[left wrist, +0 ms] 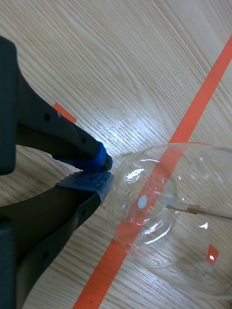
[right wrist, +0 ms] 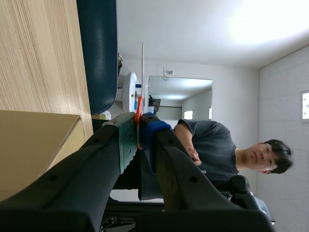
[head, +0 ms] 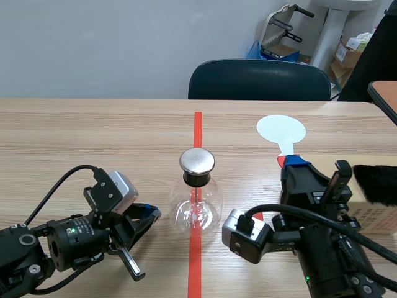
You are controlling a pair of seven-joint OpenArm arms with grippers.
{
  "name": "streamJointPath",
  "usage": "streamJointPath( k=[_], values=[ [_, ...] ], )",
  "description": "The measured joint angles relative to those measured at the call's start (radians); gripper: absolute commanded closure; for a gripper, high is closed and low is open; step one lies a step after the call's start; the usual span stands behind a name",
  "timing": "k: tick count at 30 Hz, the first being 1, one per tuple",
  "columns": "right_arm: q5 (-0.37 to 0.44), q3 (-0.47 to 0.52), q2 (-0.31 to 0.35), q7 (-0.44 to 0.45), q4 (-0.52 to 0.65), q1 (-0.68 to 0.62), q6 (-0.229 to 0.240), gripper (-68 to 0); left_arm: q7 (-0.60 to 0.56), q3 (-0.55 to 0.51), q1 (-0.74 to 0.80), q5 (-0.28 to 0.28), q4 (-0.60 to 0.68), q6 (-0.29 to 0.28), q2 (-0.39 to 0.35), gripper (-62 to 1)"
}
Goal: Do the electroscope experiment
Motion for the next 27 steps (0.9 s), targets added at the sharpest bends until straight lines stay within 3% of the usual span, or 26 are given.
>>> streamJointPath(
  k=[27],
  values=[
    [0.0,0.0,0.0,-0.002,0.0,0.0,0.0,-0.7,0.011,0.0,0.0,0.0,0.0,0.0,0.0,-4.1]
  ],
)
